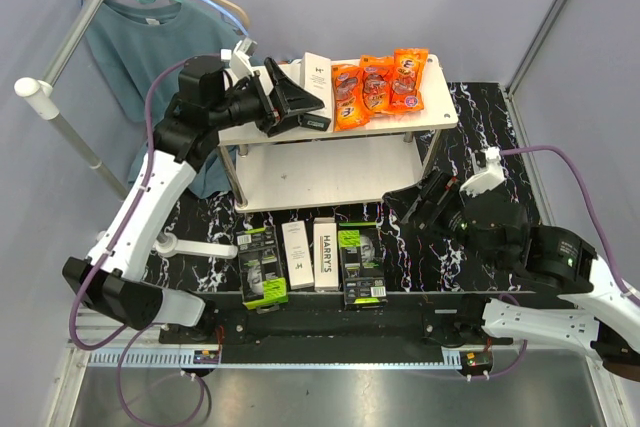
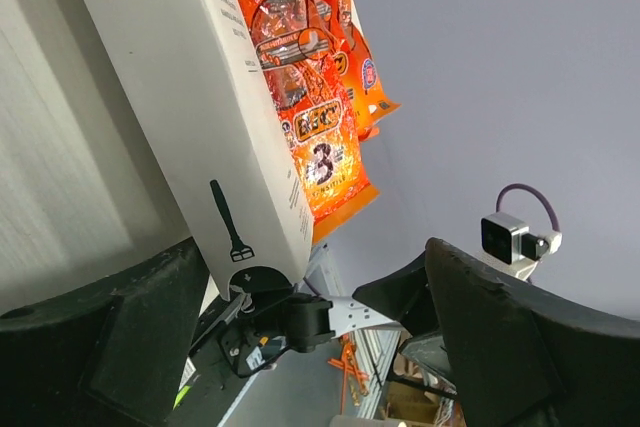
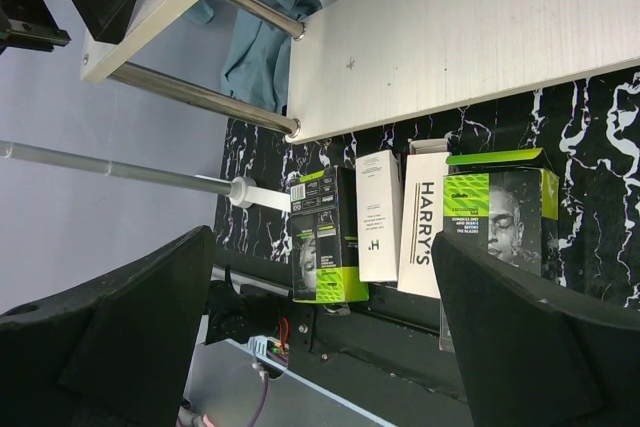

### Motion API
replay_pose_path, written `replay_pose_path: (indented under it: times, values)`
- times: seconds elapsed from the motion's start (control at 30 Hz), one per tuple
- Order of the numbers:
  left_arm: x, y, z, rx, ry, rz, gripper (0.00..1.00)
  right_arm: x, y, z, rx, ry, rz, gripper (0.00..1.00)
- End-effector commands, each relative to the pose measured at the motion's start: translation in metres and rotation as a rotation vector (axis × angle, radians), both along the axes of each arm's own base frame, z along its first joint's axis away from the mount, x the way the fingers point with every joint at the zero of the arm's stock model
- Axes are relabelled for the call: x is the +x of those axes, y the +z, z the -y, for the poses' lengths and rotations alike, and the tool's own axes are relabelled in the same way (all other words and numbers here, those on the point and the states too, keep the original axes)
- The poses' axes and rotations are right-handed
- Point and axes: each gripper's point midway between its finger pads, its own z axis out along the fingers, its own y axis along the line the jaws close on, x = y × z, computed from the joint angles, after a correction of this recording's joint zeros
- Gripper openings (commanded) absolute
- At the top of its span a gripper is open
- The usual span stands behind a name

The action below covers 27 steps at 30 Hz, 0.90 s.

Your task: Place and organize the shaving razors onto the shelf

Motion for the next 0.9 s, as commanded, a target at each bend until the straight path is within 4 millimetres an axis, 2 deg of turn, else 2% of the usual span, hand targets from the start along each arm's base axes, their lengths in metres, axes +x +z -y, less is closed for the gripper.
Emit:
replay_pose_path:
  times: [0.0, 0.07, 0.13, 0.17, 0.23, 0.33, 0.43, 0.67, 0.87]
  values:
    - [-0.012, -0.036, -0.01, 0.141, -0.012, -0.101, 0.95, 0.003, 0.006, -0.004, 0.028, -0.01, 0.014, 1.0]
    - [-0.007, -0.031, -0.02, 0.185, 0.057, -0.071, 0.96, 0.003, 0.006, -0.005, 0.028, -0.008, 0.013, 1.0]
    - [-0.006, -0.037, -0.027, 0.24, 0.08, -0.069, 0.97, 0.002, 0.007, -0.005, 0.03, -0.006, 0.015, 1.0]
    - [-0.003, -0.03, -0.032, 0.264, 0.109, -0.044, 0.97, 0.002, 0.006, -0.004, 0.029, -0.007, 0.013, 1.0]
    - [-0.002, -0.041, -0.039, 0.336, 0.118, -0.058, 0.98, 0.002, 0.007, -0.005, 0.029, -0.006, 0.014, 1.0]
    - [-0.004, -0.034, -0.05, 0.387, 0.146, -0.027, 0.99, 0.002, 0.006, -0.006, 0.026, -0.002, 0.012, 1.0]
    - [-0.007, -0.026, -0.052, 0.399, 0.148, 0.017, 0.99, 0.003, 0.006, -0.007, 0.028, -0.004, 0.012, 1.0]
    - [-0.008, -0.025, -0.053, 0.407, 0.149, 0.029, 0.99, 0.004, 0.005, -0.011, 0.021, 0.005, 0.01, 1.0]
    - [-0.021, -0.006, -0.059, 0.388, 0.156, 0.101, 0.99, 0.003, 0.004, -0.013, 0.016, 0.015, 0.009, 1.0]
